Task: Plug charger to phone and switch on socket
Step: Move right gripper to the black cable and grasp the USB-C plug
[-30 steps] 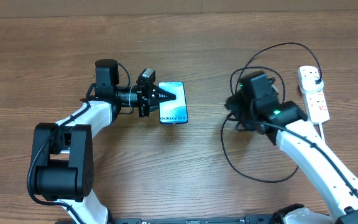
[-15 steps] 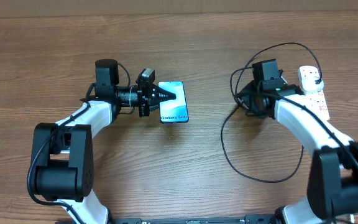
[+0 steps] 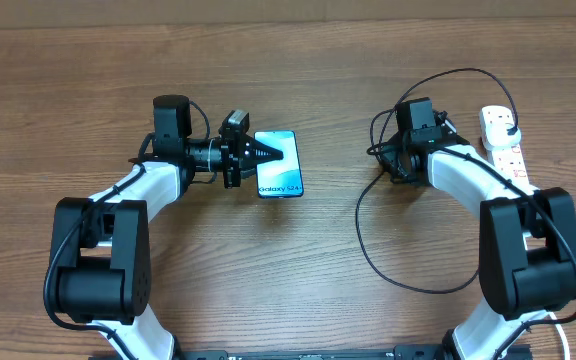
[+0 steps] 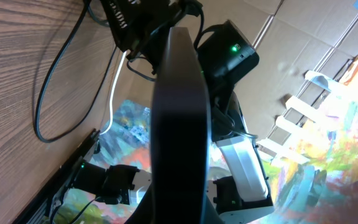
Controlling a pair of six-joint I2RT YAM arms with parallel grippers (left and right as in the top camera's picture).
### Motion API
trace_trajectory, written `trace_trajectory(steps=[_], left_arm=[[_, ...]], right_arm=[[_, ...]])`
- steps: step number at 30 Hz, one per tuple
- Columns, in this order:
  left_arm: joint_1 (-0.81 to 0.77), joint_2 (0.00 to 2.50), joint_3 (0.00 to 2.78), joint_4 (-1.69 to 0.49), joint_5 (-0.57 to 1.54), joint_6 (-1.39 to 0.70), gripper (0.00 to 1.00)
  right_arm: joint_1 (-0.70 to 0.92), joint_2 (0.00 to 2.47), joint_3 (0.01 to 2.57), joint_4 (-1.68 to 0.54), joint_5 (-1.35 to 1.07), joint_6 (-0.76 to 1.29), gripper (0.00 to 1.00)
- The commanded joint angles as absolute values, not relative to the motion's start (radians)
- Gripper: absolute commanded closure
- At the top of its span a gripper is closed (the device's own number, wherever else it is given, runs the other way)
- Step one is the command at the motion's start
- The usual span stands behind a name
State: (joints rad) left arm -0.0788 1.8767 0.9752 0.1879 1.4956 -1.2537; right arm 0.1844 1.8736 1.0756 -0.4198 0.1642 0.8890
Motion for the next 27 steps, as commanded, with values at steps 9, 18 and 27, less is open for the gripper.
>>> trace_trajectory(steps=[9, 18, 27], left_arm=[[-0.079, 1.879, 1.002, 0.191, 1.517, -1.234, 0.96], [-0.079, 1.879, 1.002, 0.191, 1.512, -1.233, 0.96], [-0.079, 1.879, 1.002, 0.191, 1.524, -1.147, 0.96]], right_arm=[[0.228, 2.022, 1.108, -0.478, 0.138, 0.943, 0.73], [0.227, 2.007, 1.158, -0.531, 0.064, 0.894, 0.96], [0.239, 1.777, 1.313, -0.704, -0.008, 0.783, 0.96]])
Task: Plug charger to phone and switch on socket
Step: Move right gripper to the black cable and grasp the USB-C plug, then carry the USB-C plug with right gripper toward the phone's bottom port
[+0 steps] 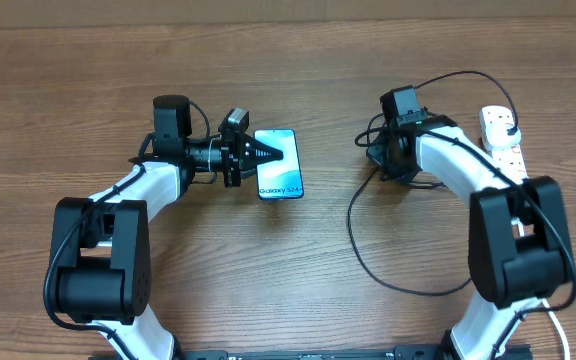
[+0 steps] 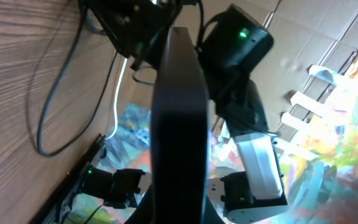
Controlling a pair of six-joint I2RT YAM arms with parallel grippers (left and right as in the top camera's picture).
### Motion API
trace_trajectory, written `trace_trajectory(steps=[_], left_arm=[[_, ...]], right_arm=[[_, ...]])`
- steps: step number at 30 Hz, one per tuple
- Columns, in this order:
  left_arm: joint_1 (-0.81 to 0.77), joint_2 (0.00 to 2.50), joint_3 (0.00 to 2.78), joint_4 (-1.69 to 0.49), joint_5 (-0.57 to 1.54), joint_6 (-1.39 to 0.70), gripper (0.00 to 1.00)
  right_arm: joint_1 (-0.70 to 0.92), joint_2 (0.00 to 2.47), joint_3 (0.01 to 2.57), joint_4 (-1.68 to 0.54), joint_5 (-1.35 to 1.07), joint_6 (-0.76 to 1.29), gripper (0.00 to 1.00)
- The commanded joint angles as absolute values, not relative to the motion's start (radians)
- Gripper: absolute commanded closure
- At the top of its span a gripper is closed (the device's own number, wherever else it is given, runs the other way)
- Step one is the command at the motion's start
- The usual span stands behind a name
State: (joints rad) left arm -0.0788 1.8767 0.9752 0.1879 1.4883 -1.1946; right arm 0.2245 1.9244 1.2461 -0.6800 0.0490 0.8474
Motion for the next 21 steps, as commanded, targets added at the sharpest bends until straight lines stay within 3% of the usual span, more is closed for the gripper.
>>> trace_trajectory(steps=[1, 13, 21], left_arm=[[-0.079, 1.879, 1.002, 0.192, 1.524, -1.147, 0.96], [-0.079, 1.879, 1.002, 0.192, 1.517, -1.122, 0.96], [-0.079, 1.879, 1.002, 0.192, 1.52, -1.122, 0.96]], right_arm=[[0.242, 1.746, 1.313, -0.71, -0.024, 0.771, 0.96], [0.306, 1.315, 1.287, -1.023, -0.167, 0.636, 0.96], [0.502, 1.158, 1.106, -1.014, -0.168, 0.616, 0.96]])
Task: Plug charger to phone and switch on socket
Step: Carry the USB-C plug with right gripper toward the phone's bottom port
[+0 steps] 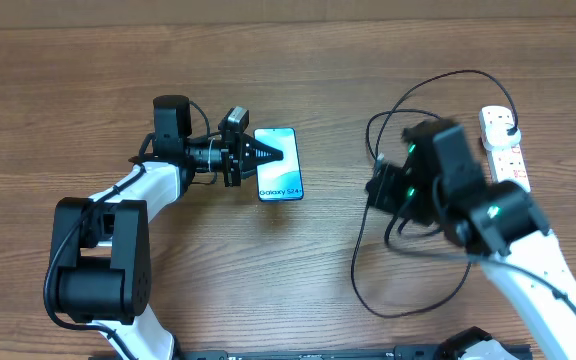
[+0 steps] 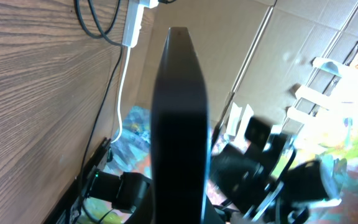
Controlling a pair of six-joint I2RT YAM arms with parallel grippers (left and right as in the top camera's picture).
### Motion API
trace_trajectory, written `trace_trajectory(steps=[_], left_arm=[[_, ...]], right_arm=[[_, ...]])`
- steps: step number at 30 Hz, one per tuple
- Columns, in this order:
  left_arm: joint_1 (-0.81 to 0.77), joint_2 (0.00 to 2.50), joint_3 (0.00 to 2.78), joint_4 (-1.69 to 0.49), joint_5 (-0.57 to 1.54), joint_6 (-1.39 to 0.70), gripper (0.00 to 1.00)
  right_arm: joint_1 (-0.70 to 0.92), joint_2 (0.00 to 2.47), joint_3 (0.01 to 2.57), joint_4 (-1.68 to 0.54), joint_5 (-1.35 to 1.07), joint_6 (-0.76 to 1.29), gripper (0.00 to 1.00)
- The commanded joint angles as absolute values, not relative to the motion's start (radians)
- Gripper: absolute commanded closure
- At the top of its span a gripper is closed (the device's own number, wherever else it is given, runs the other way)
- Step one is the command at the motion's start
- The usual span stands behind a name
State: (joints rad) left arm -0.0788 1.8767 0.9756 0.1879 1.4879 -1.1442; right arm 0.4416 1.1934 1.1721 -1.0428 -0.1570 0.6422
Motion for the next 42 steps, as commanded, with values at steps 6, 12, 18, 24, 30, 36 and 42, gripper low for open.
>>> trace_trajectory(steps=[6, 12, 18, 24, 30, 36, 42], left_arm=[[-0.079, 1.879, 1.002, 0.242, 1.52, -1.122, 0.96], [-0.079, 1.879, 1.002, 0.435, 1.569, -1.122, 0.96], [-0.079, 1.879, 1.002, 0.513, 1.542, -1.1, 0.96], [-0.08, 1.879, 1.002, 0.492, 1.439, -1.101, 0.96], [-0.105, 1.879, 1.002, 0.472, 1.394, -1.103, 0.96], [-0.118, 1.879, 1.002, 0.472, 1.423, -1.09, 0.96], [-0.118, 1.879, 1.002, 0.472, 1.441, -1.014, 0.96]], right_arm=[[0.685, 1.158, 0.972, -0.871, -0.174, 0.577, 0.96], [0.806, 1.18, 0.934, -0.804, -0.133, 0.488, 0.96], [0.865, 1.18, 0.934, -0.759, -0.136, 0.47, 0.96], [0.883, 1.181, 0.934, -0.728, -0.133, 0.471, 0.96], [0.883, 1.204, 0.934, -0.692, -0.132, 0.471, 0.96], [0.881, 1.26, 0.934, -0.673, -0.101, 0.493, 0.96], [0.881, 1.261, 0.936, -0.655, -0.063, 0.501, 0.96]])
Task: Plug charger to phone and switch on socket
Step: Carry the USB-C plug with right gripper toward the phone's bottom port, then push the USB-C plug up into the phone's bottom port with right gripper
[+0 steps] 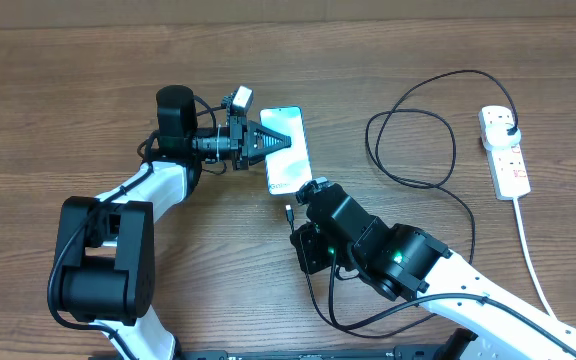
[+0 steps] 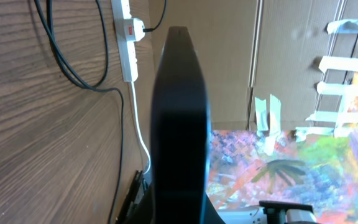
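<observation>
My left gripper is shut on the left edge of the phone, which sits a little left of the table's middle with its screen up. In the left wrist view the phone shows edge-on as a dark slab filling the centre, between the fingers of the left gripper. My right gripper sits just below the phone's near end, shut on the charger cable. The cable's plug pokes out to the left, close to the phone's bottom edge. The white socket strip lies at the far right.
The black cable loops widely across the right half of the table and trails down under the right arm. A white lead runs from the strip to the front edge. The strip also shows in the left wrist view.
My right arm has moved from the right half of the table to just below the phone, bringing the cable's plug end. The phone has shifted slightly up and right in my left gripper.
My left gripper held the phone throughout. The right gripper was first at the cable near the socket strip. It was then slightly further left, then over the table's right half with the cable. Now it is at the phone's near end.
</observation>
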Controlling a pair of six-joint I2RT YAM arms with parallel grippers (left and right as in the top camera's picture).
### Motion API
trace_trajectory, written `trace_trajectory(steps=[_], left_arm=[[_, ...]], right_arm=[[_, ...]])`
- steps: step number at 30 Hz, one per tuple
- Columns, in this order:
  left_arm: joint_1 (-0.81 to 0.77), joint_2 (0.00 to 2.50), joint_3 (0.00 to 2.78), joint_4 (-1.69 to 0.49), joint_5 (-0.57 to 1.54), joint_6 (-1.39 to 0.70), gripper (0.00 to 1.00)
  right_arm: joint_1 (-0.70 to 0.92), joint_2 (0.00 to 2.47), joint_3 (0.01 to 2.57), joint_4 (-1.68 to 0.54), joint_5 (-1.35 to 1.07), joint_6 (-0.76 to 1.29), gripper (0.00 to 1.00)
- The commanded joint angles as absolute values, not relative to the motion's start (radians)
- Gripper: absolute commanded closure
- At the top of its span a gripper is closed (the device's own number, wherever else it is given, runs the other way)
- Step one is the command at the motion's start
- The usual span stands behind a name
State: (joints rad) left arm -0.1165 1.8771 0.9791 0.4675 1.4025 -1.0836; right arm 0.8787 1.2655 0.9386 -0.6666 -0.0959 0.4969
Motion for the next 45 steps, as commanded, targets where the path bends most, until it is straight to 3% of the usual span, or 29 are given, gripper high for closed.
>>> trace_trajectory(steps=[1, 45], left_arm=[[-0.118, 1.879, 1.002, 0.472, 1.441, -1.007, 0.96], [-0.118, 1.879, 1.002, 0.471, 1.5, -1.076, 0.96]], right_arm=[[0.881, 1.261, 0.936, -0.654, -0.055, 0.501, 0.96], [0.881, 1.261, 0.936, -0.606, 0.027, 0.554, 0.96]])
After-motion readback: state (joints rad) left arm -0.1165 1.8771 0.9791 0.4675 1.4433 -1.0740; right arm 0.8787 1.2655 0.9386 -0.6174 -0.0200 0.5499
